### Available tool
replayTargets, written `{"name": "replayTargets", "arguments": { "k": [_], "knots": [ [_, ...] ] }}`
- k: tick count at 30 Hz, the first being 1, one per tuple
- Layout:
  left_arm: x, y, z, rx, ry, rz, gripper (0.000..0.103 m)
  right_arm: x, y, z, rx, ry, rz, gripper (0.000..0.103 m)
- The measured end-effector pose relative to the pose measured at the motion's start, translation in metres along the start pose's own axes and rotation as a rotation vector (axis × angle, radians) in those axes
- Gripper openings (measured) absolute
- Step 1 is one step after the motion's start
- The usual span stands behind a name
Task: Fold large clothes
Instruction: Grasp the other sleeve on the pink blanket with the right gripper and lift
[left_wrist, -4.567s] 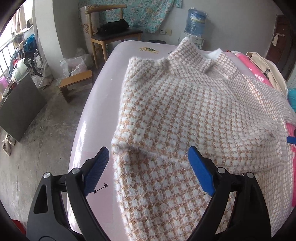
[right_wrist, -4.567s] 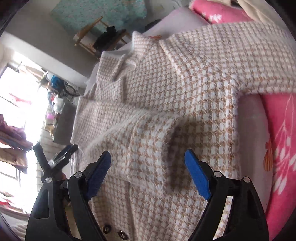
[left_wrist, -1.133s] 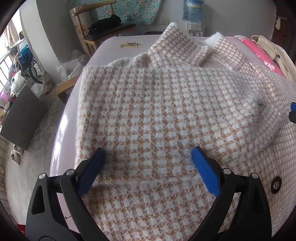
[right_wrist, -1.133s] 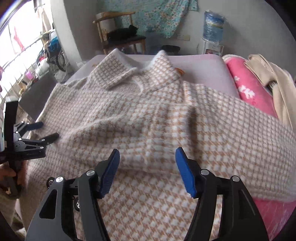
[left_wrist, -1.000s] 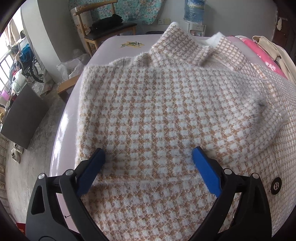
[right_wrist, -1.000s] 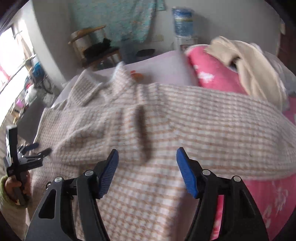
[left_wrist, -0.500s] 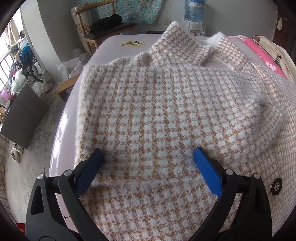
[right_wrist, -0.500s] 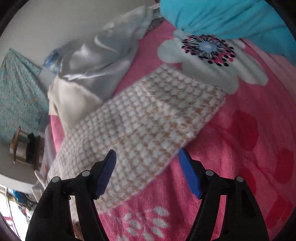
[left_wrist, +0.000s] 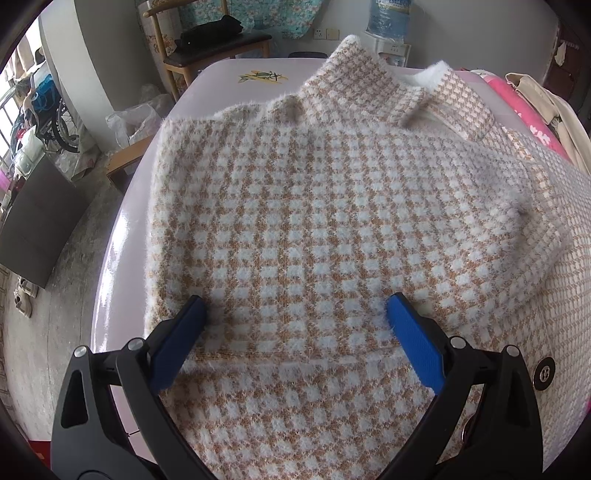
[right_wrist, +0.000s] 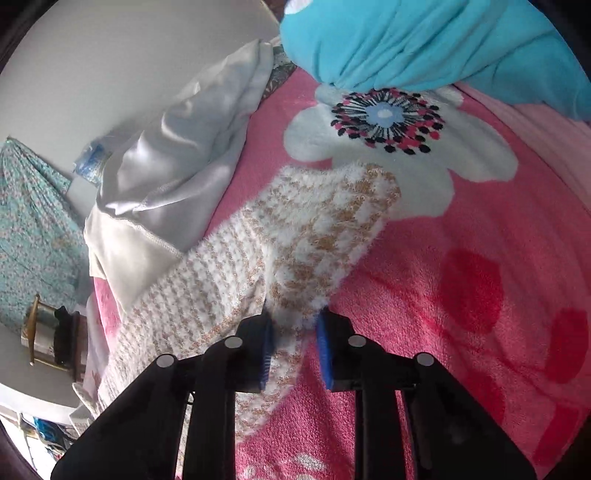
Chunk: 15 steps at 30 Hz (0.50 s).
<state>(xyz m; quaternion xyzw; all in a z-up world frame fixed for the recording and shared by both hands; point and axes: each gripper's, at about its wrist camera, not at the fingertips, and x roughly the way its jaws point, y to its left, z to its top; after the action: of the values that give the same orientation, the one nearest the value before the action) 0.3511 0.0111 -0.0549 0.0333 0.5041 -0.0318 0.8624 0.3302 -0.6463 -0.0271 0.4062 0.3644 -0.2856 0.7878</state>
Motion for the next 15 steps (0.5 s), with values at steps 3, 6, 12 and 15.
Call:
{"name": "replayTargets", "arguments": {
  "k": [3, 6, 12, 15],
  "knots": [
    [0.0, 0.001, 0.001, -0.001, 0.001, -0.001, 0.095, -0.024, 0.018, 0.0, -0.087, -0.058, -0.014, 0.011],
    [-0.001, 0.002, -0.001, -0.002, -0.005, -0.008, 0.095, -0.053, 0.044, -0.001, -0.173, -0.133, -0.005, 0.01],
    [-0.001, 0.001, -0.004, -0.003, -0.031, -0.018, 0.095, -0.117, 0.123, -0.024, -0.384, -0.271, 0.091, 0.01],
    [-0.002, 0.001, -0.006, -0.005, -0.037, -0.021, 0.095, -0.15, 0.171, -0.049, -0.503, -0.312, 0.178, 0.01]
  ]
}}
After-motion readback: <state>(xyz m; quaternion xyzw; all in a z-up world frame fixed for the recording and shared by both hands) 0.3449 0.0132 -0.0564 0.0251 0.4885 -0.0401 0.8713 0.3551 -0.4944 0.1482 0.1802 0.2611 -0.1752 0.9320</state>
